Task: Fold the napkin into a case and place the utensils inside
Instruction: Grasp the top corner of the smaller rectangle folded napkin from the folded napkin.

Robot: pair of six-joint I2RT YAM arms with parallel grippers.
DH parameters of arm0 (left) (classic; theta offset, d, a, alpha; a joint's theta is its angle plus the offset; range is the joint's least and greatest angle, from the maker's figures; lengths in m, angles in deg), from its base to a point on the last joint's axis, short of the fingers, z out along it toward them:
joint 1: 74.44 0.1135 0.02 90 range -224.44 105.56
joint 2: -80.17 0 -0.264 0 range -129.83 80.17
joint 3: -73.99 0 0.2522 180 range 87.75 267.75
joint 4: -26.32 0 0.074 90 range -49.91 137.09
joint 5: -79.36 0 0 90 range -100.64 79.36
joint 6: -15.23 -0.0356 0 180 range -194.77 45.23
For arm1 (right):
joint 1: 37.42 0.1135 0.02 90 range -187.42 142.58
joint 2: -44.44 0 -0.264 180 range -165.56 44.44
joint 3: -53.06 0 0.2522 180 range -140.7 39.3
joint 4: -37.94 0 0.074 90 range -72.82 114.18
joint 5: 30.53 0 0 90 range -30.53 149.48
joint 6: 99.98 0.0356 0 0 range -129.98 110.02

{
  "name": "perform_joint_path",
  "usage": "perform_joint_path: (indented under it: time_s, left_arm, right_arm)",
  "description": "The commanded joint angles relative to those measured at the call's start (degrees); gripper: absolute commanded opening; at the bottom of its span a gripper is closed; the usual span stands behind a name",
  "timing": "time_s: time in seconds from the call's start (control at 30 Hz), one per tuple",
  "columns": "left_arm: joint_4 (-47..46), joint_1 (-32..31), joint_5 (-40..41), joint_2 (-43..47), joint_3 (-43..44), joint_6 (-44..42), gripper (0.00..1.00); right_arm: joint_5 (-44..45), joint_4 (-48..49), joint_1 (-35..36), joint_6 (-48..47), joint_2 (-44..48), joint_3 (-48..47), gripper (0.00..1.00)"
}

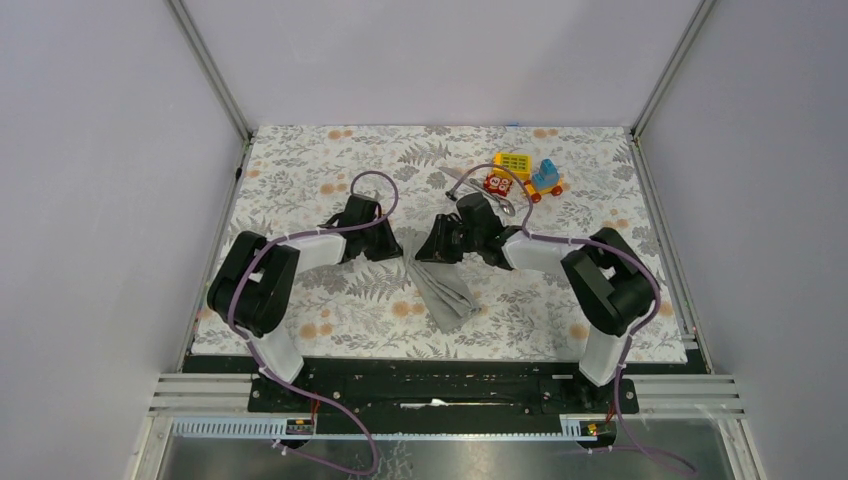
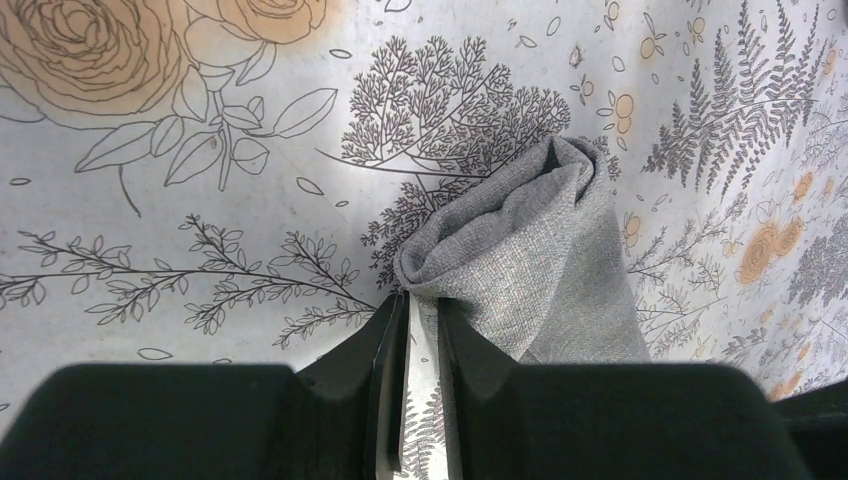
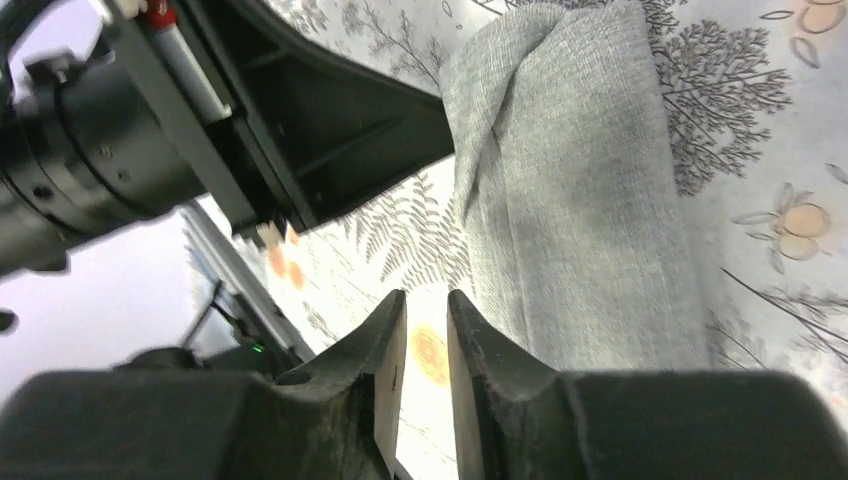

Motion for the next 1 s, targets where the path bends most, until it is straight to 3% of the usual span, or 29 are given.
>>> perform_joint_path:
  time_s: [0.0, 0.17, 0.3, 0.5, 0.77, 0.97]
  left_arm:
    - [0.7, -0.3, -1.2, -2.4, 1.3, -1.4, 0.22]
    - [0.7, -0.3, -3.9, -5.2, 4.3, -1.8, 0.22]
    - [0.7, -0.8, -4.8, -6.7, 6.2, -1.3, 0.23]
    - [1.8, -2.3, -5.3, -7.4, 7.7, -1.2, 0.23]
    - [8.1, -1.8, -2.5, 5.0, 1.6, -2.5, 0.44]
    - [2.0, -2.9, -14.9, 11.0, -7.1, 4.6, 0.54]
  right_arm:
    - [4.1, -13.6, -0.7, -13.2, 5.0, -1.2, 0.30]
    - [10.5, -22.0, -0.8, -21.3, 4.9, -2.0, 0.29]
    - [12.3, -20.0, 0.6, -20.5, 2.9, -0.5, 0.20]
    - [11.8, -15.5, 4.4, -15.8, 1.4, -2.5, 0.18]
    - [15.6, -27.1, 4.5, -23.5, 11.1, -3.5, 0.41]
    - [19.3, -33.7, 8.2, -27.3, 13.7, -5.1, 0.67]
